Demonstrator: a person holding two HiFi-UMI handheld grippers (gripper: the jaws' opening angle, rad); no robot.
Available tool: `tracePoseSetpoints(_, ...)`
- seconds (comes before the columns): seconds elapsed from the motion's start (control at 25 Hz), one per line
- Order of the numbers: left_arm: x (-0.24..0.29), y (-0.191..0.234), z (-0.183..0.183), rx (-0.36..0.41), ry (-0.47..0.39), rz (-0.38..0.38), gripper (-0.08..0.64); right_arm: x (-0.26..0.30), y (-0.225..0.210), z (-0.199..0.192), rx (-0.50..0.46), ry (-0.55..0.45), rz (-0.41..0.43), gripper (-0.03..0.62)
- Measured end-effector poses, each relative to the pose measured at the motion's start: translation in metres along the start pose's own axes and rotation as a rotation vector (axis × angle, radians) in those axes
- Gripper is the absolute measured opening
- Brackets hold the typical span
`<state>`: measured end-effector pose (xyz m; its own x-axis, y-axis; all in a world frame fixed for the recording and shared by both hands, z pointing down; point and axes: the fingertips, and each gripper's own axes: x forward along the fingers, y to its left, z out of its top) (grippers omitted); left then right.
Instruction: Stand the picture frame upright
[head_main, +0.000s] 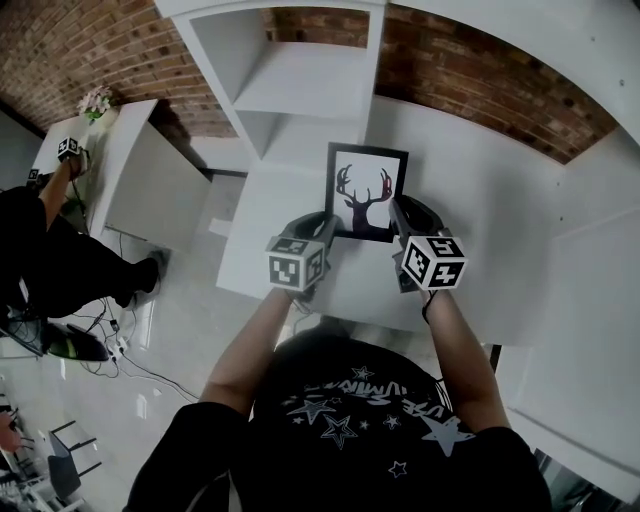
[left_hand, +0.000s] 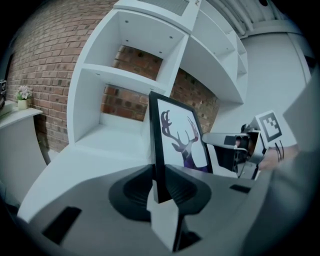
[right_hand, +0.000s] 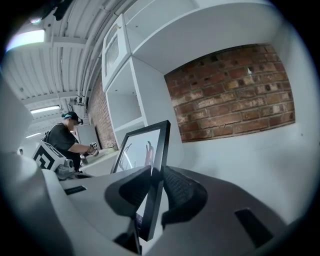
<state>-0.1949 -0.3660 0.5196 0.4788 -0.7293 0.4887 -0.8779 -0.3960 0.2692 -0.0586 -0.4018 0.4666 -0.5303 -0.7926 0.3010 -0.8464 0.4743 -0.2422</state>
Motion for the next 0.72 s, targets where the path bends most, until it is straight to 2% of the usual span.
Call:
tracePoseSetpoints(0.44,0.027,0.032,0.002,0.012,0.012,-0.036,0.089,0.030,-0.001,0.000,-0.009,-0.006,-0.035,0.086)
tracePoseSetpoints(0.72,0.043,0.039,0.002,0.053,0.029,-0.040,0.087,0.041,-0.009,-0.006,-0.020,0.008,-0.063,0.084)
